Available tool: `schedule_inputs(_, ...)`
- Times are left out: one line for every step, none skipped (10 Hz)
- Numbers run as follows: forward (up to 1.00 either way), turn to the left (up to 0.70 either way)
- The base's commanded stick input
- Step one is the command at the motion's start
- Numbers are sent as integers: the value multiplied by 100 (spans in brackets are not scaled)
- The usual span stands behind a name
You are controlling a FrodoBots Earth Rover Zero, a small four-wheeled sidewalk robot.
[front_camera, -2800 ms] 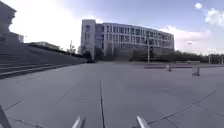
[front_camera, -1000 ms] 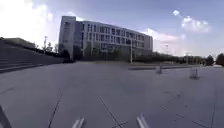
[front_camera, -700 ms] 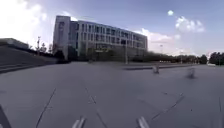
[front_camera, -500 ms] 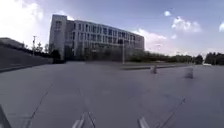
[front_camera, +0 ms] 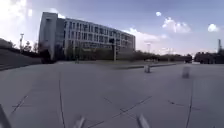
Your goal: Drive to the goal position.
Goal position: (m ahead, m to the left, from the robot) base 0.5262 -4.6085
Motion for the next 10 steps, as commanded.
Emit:
schedule_inputs(100, -27)
schedule_inputs(100, -27)
schedule_inputs(100, -27)
schedule_inputs(100, -27)
schedule_inputs(100, -27)
schedule_inputs(100, -27)
schedule_inputs(100, -27)
schedule_inputs(100, -27)
schedule_inputs(100, -27)
schedule_inputs(100, -27)
